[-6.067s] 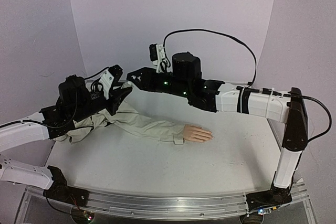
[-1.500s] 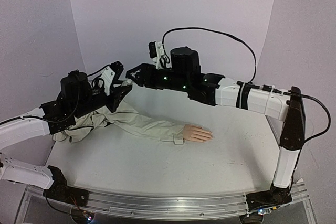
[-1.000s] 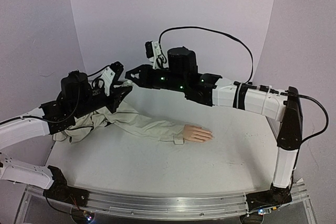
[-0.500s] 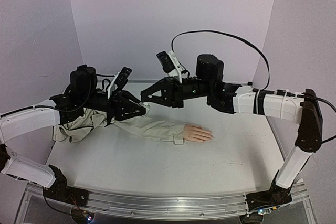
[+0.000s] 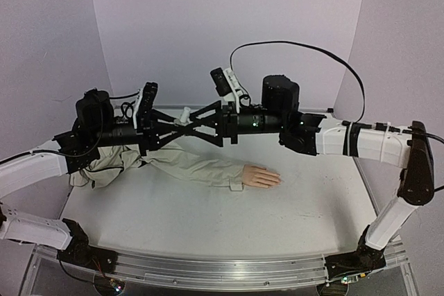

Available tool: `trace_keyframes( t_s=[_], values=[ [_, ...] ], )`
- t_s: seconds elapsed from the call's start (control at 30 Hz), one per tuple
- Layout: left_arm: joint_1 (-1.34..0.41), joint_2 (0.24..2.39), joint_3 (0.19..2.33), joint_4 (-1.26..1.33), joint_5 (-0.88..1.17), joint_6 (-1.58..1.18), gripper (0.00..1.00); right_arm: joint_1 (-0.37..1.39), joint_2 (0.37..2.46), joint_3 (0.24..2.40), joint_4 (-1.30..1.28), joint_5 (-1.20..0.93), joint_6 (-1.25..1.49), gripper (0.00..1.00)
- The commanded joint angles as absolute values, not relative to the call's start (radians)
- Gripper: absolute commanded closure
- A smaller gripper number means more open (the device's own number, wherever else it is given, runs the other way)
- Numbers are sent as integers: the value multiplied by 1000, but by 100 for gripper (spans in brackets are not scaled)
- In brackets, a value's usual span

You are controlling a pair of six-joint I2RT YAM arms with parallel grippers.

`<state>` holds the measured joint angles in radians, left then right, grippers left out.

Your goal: Paint the nails

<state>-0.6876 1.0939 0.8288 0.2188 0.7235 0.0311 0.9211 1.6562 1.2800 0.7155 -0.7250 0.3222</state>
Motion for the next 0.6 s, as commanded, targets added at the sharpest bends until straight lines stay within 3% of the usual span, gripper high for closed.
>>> trace_keyframes(
  t_s=[0.0,0.1,0.2,0.33,0.43,0.57],
  values=[
    [-686,1024,821,214,139,197,100,912,1579,1319,630,-356,371,12],
    [-690,1010,821,196,-41,236,100,911,1605,1362,604,-285,454,8],
    [-690,1001,822,193,-81,233,100,922,1670,1434,611,-275,559,9],
    [-692,1000,823,189,-87,225,100,956,1775,1565,607,-243,609,17],
    [-694,1003,824,187,-82,219,100,968,1839,1645,601,-229,635,29],
    [-706,1013,825,184,-77,215,100,975,1891,1709,592,-187,653,34]
  ],
)
